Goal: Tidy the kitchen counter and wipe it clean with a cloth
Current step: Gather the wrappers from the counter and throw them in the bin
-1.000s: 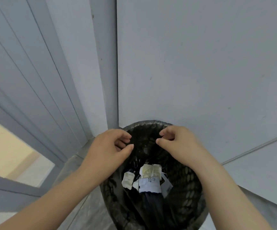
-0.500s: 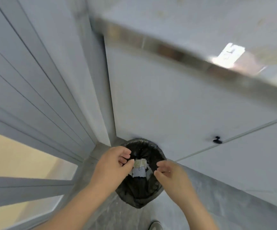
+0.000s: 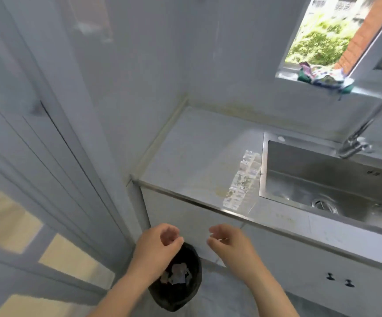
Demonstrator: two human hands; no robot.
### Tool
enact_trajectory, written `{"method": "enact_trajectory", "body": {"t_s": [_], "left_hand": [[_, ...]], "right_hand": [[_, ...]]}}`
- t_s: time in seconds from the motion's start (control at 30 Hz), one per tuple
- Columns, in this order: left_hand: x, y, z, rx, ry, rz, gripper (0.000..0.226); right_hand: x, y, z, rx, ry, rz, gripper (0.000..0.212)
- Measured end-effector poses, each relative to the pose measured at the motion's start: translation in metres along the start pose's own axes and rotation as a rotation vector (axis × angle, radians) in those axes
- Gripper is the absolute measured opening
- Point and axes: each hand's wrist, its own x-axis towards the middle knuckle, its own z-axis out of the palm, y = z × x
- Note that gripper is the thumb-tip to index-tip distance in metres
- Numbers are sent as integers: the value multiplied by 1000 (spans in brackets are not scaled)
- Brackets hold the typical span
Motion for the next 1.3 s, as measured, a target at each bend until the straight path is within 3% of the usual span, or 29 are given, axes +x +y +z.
{"method": "enact_trajectory", "body": {"t_s": [0.2,0.47,1.07,1.3], "left_hand": [[-15,69,18,11,82,42,11],[-5,129,47,14,28,154,16],[108,214,78,-53,-157,318,13],[156,255,95,-37,-123,350,9]], "right_hand": [[-26,-4,-74,11,44,-74,20],[-26,16,-132,37,155,-52,21],[35,9,-225,-9,414,43,17],[85,11,-287,-60,474,-6,20]]}}
